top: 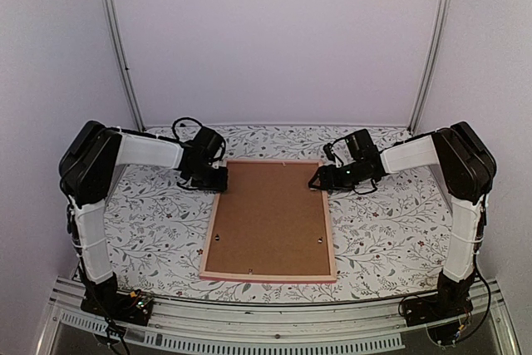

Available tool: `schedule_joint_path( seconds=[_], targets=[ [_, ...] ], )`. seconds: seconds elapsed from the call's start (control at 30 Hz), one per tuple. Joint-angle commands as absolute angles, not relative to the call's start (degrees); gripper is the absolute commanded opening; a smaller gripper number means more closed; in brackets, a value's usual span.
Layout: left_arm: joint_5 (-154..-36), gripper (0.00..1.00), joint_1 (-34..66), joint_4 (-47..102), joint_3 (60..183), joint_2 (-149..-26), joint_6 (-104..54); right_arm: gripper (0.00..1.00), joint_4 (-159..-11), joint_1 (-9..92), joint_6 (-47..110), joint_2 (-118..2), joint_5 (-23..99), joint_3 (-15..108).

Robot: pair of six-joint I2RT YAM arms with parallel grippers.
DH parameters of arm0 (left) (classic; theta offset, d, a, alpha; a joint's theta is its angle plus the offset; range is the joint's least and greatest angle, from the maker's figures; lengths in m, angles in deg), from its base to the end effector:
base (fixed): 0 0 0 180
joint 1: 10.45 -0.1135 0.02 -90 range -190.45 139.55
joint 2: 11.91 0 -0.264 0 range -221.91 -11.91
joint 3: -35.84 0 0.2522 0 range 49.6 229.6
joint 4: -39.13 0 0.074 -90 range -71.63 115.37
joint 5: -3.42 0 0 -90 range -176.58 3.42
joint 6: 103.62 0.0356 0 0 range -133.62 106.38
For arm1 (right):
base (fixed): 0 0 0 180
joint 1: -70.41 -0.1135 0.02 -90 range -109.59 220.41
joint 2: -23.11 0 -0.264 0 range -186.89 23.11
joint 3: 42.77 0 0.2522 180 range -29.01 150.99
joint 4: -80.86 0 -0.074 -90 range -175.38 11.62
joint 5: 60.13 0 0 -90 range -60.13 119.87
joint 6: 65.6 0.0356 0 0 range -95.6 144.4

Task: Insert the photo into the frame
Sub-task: Press the fastener onto the backboard.

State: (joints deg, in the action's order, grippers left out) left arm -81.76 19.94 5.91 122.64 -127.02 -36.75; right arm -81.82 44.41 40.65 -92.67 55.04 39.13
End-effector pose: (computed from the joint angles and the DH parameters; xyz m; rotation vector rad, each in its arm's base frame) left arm 0.3519 -0.2029 0.1367 0.1397 2.6501 -0.2034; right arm 0.3625 0.1937 0.1279 -0.4140 2.5088 0.8496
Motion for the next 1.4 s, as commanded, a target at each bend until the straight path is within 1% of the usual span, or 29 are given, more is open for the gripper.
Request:
schedule_joint_path(
  seconds=[0.0, 0.13, 0.27, 0.37, 0.53, 0.73, 0.9, 1.1, 1.37],
  targets=[
    [-78.2, 0.39, 20.3, 2.1, 120.4, -128.3, -36.3, 0.80, -77.4, 44.4, 40.4, -96.3, 55.2, 36.6],
    [-78.8, 0.39, 19.4, 4.5, 119.9, -126.5, -37.2, 0.80, -77.3, 44.4, 40.4, -96.4, 55.3, 36.6],
    [-85.6, 0.38, 17.1, 9.2, 118.7, -125.3, -39.2, 0.79, -76.9, 44.4, 40.4, -96.3, 55.1, 36.6],
    [-89.9, 0.41, 15.4, 12.7, 117.7, -124.6, -41.0, 0.79, -76.8, 44.4, 40.5, -96.2, 54.9, 36.3],
    [-88.2, 0.45, 14.7, 11.9, 118.9, -125.5, -40.6, 0.79, -76.9, 44.4, 40.6, -96.1, 54.9, 35.9],
    [-86.8, 0.42, 14.4, 11.9, 119.7, -126.4, -40.7, 0.79, -76.7, 44.4, 40.8, -96.2, 54.9, 35.8],
    [-91.4, 0.42, 13.6, 15.1, 118.7, -126.5, -42.7, 0.79, -76.8, 44.3, 40.8, -96.2, 54.8, 35.4],
    [-91.2, 0.42, 13.2, 15.4, 118.2, -126.4, -43.3, 0.79, -77.3, 44.3, 40.9, -96.3, 54.9, 34.6],
    [-88.3, 0.41, 14.0, 10.6, 120.8, -128.1, -40.0, 0.79, -77.6, 44.4, 40.9, -96.7, 55.3, 34.6]
  ],
)
